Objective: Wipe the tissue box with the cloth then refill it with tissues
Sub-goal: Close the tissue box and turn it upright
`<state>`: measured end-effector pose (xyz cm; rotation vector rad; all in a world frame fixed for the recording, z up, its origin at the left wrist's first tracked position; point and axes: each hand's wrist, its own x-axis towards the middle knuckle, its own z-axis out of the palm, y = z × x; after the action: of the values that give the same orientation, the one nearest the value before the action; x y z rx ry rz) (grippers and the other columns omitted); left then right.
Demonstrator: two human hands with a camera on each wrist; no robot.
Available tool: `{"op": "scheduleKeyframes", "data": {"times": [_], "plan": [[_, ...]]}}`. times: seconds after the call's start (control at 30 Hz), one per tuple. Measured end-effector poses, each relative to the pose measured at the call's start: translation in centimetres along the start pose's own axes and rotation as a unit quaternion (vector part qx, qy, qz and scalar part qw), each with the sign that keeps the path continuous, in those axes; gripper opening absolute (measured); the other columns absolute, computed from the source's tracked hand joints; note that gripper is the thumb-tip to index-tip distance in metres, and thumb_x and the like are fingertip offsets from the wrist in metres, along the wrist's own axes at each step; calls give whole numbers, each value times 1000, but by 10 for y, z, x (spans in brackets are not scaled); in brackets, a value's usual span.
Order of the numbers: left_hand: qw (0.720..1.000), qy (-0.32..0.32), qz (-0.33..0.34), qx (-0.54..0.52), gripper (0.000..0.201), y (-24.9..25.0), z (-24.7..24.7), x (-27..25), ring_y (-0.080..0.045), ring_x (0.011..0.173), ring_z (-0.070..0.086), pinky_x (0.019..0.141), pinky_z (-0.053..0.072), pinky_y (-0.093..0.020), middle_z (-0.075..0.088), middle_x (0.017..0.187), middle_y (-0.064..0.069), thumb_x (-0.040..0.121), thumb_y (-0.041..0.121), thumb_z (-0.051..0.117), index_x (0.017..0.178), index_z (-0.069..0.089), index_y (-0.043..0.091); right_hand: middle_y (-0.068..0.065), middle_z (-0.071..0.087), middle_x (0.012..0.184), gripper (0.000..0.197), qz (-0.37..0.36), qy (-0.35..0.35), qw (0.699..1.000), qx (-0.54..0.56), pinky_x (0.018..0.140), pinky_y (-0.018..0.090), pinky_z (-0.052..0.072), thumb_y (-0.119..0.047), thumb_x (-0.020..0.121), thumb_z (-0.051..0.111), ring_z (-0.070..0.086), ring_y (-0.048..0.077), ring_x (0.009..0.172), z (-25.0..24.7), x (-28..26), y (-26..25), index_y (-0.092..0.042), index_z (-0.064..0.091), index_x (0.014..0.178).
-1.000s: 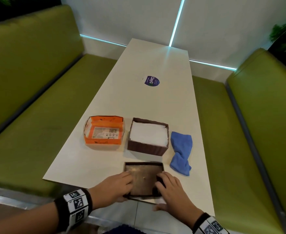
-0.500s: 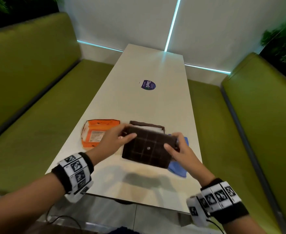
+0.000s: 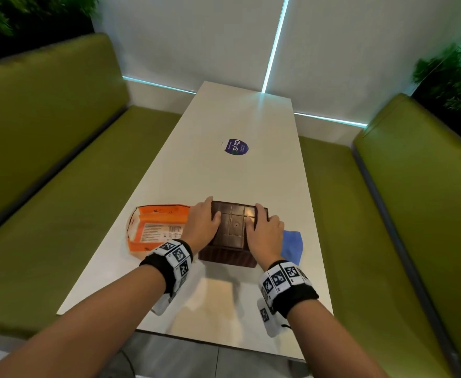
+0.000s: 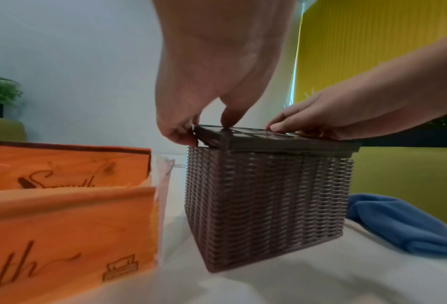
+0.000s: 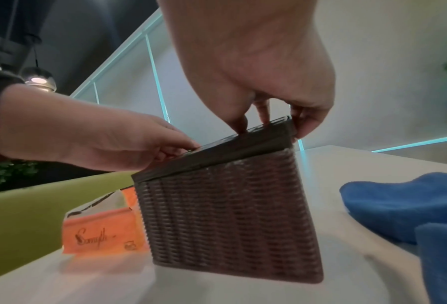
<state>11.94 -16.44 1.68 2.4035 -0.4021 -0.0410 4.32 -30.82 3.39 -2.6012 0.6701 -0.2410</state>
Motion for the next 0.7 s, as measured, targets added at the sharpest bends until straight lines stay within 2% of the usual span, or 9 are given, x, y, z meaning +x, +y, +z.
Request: {"op": "scheduleKeyframes", "data": {"times": [0.07,0.17,0.27,0.37,0.43,0.5,0.57,0.63,0.7], "plan": [[1000,7,-9,7,52,-2,5,0,-32,128,41,107,35,-38,46,136,-18,99,29,47,144,37,6,17,45,123,51,1,-3,1000,-17,99,38,35,-43,98,41,42,34,112,4,1,4,-25,33,146],[999,10,-27,19,49,-2,10,-1,-33,128,39,107,34,-38,42,138,-19,99,30,47,142,41,6,16,41,126,53,-1,-23,1000,-7,101,37,35,-47,98,40,41,32,113,8,3,8,-26,34,146],[998,-13,-42,-42,49,1,14,-4,-32,127,42,103,36,-35,41,137,-20,102,27,42,146,32,8,14,40,132,57,-10,-32,999,29,102,38,37,-49,97,41,42,32,119,12,4,12,-26,31,148],[995,-30,-51,-77,53,0,19,-3,-31,120,51,96,42,-34,47,136,-20,103,28,37,150,24,10,13,39,138,63,-5,-25,992,125,104,37,40,-47,95,46,45,29,124,14,6,14,-23,25,150],[995,-30,-56,-82,56,-1,19,-2,-30,115,56,90,46,-34,53,132,-19,103,31,36,151,19,10,12,42,142,67,49,-27,974,219,104,33,40,-44,95,50,47,27,127,14,7,13,-17,23,150],[994,-32,-61,-82,58,-2,19,-3,-29,113,58,87,47,-34,56,128,-17,103,34,36,152,16,9,10,54,135,61,117,-30,957,264,97,32,44,-47,94,51,55,24,117,15,9,12,-11,37,141],[993,-29,-70,-86,58,-2,19,-4,-29,109,61,86,50,-35,60,124,-15,102,36,38,150,20,6,8,63,118,48,136,-26,960,243,82,30,46,-50,93,49,57,21,96,16,10,11,-10,51,120],[992,-23,-78,-101,53,-4,18,-5,-28,105,63,85,53,-35,63,121,-13,101,37,40,143,31,5,7,63,112,45,121,-7,968,222,78,31,47,-51,93,48,59,22,93,21,9,10,-11,53,113],[990,-21,-77,-118,48,-6,18,-5,-25,102,63,82,51,-32,64,118,-12,101,37,42,136,39,5,6,62,114,48,99,-2,969,226,82,33,51,-52,93,47,61,23,99,28,8,12,-12,50,119]]}}
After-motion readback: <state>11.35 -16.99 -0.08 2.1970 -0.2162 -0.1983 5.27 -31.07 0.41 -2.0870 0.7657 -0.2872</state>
